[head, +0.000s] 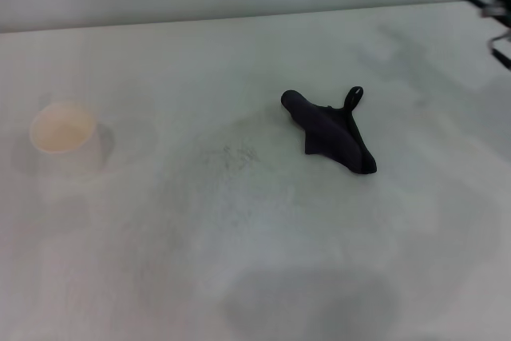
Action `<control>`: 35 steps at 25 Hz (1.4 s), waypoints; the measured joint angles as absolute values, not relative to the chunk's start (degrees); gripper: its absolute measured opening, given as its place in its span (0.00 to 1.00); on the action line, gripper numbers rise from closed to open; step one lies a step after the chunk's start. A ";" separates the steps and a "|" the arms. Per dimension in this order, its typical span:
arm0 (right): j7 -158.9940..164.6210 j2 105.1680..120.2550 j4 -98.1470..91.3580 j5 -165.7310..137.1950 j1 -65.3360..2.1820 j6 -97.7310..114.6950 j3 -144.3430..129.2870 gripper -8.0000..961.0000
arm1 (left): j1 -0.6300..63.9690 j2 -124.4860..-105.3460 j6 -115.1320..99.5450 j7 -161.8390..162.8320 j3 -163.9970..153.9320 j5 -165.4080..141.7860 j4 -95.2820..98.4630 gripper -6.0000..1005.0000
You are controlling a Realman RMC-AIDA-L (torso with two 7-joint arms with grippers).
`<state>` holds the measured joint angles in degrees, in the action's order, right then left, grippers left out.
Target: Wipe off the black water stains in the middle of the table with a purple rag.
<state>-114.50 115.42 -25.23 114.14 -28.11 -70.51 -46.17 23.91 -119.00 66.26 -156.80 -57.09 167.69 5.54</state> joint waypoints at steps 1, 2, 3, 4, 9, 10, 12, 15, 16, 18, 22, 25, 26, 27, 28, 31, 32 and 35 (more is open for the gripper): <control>-119.96 115.54 -22.02 117.89 -28.04 -70.67 -44.56 0.90 | 23.91 -119.00 66.26 -156.80 -57.09 167.69 5.54 0.87; -125.14 115.58 -19.17 121.08 -28.05 -70.58 -43.18 0.91 | 23.91 -119.00 66.25 -156.80 -57.09 167.69 5.54 0.87; -131.28 115.64 -15.87 124.40 -28.15 -70.33 -41.63 0.91 | 23.91 -119.00 66.25 -156.80 -57.07 167.69 5.54 0.87; -138.20 115.69 -12.79 127.25 -28.39 -69.95 -40.07 0.91 | 23.91 -119.00 66.25 -156.80 -57.08 167.69 5.54 0.87; -159.36 115.99 -4.87 131.73 -29.02 -66.71 -33.07 0.91 | 23.91 -119.00 65.72 -156.86 -57.37 167.64 5.54 0.87; -161.41 116.01 -3.85 131.83 -29.04 -64.08 -31.06 0.91 | 23.91 -119.00 65.68 -156.89 -57.40 167.61 5.53 0.87; -161.24 116.00 -3.65 131.90 -29.04 -62.75 -30.45 0.91 | 23.91 -119.03 65.64 -156.94 -57.32 167.63 5.44 0.87; -160.92 115.98 -3.36 132.04 -29.10 -60.43 -29.92 0.91 | 23.91 -119.10 65.62 -156.96 -57.17 167.67 5.37 0.87; -160.87 115.97 -3.30 132.07 -29.21 -60.12 -29.90 0.91 | 23.91 -119.10 65.62 -156.96 -57.17 167.67 5.37 0.87; -160.76 115.97 -3.05 132.12 -29.60 -59.46 -29.84 0.91 | 23.91 -119.17 65.64 -156.97 -57.15 167.74 5.48 0.87; -160.63 116.02 -2.42 132.16 -30.39 -58.36 -29.76 0.91 | 24.45 -119.18 65.64 -156.97 -57.13 167.77 5.39 0.87; -160.55 116.02 -2.39 132.19 -30.73 -57.47 -29.72 0.91 | 24.80 -119.18 65.61 -156.98 -57.09 167.78 5.26 0.88; -160.53 116.02 -2.38 132.20 -30.82 -57.30 -29.71 0.91 | 24.83 -119.18 65.59 -156.97 -57.06 167.79 5.26 0.88; -160.51 116.02 -2.37 132.20 -30.92 -57.17 -29.70 0.91 | 24.84 -119.18 65.55 -156.97 -57.05 167.79 5.26 0.88; -160.47 116.02 -2.36 132.21 -31.10 -57.03 -29.69 0.91 | 24.84 -119.18 65.54 -156.98 -57.04 167.79 5.27 0.88; -160.45 116.01 -2.34 132.23 -31.26 -57.00 -29.67 0.91 | 24.97 -119.18 65.51 -156.97 -57.04 167.79 5.30 0.88; -160.43 116.02 -2.33 132.24 -31.36 -56.94 -29.67 0.91 | 25.03 -119.18 65.51 -156.97 -57.04 167.79 5.29 0.88; -160.40 116.02 -2.31 132.26 -31.70 -56.36 -29.65 0.91 | 25.29 -119.18 65.49 -156.98 -56.53 167.79 5.14 0.88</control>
<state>-160.40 116.02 -2.31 132.26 -31.70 -56.36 -29.65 25.29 -119.18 65.49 -156.98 -56.53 167.79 5.14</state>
